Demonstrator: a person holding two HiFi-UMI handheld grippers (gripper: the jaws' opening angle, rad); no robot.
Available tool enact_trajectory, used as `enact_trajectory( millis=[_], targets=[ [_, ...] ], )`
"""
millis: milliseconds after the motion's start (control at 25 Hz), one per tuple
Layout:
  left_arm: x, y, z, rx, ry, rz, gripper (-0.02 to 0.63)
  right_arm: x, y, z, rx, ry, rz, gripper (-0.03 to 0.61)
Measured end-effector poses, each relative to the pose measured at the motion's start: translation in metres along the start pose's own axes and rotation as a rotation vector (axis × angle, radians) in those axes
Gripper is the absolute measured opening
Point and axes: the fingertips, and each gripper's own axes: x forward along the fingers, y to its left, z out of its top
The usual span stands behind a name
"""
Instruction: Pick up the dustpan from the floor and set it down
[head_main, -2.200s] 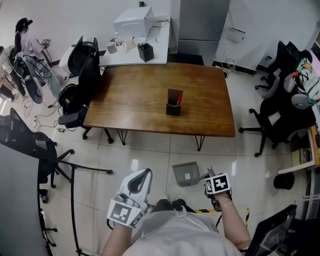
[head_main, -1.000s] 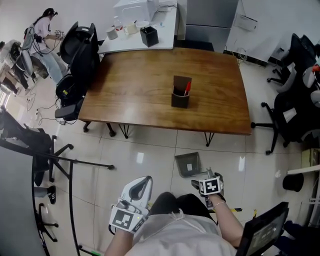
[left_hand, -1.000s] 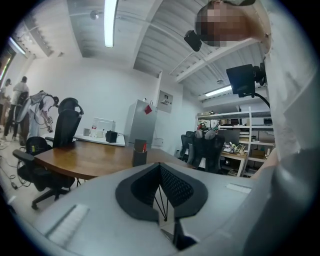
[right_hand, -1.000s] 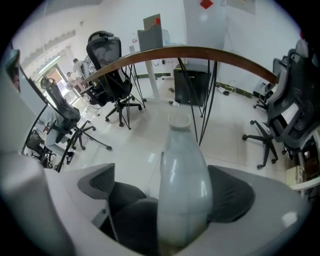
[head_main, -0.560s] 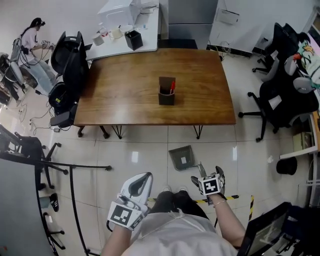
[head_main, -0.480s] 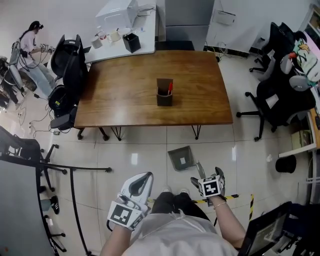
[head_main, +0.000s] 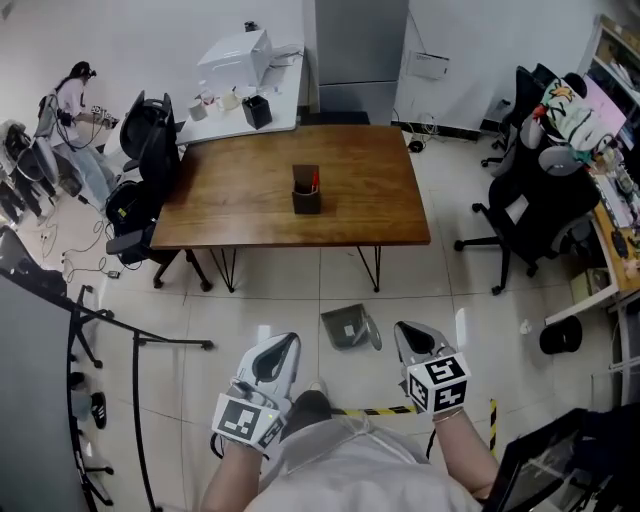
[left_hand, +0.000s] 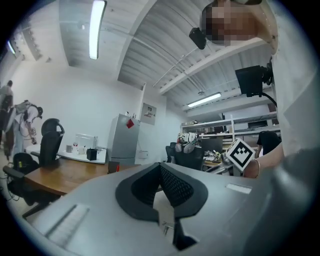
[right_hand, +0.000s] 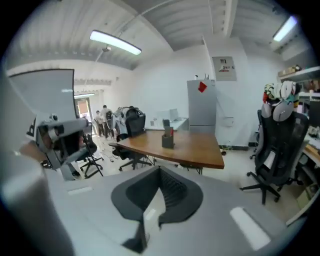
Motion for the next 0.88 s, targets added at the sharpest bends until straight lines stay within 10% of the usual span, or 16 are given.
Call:
enact_trajectory(
  millis=[360, 880],
  targets=[
    [-0.053, -0.108, -0.009, 0.021, -0.013, 0.081, 0.014, -0.111, 0.021, -0.022, -0.128, -0.072, 0.116, 0.002],
    [-0.085, -0.126, 0.005, -0.010, -0.058, 0.096, 0.013, -0.139, 0.049, -0.008, -0.182, -0.115, 0.136, 0.002]
  ],
)
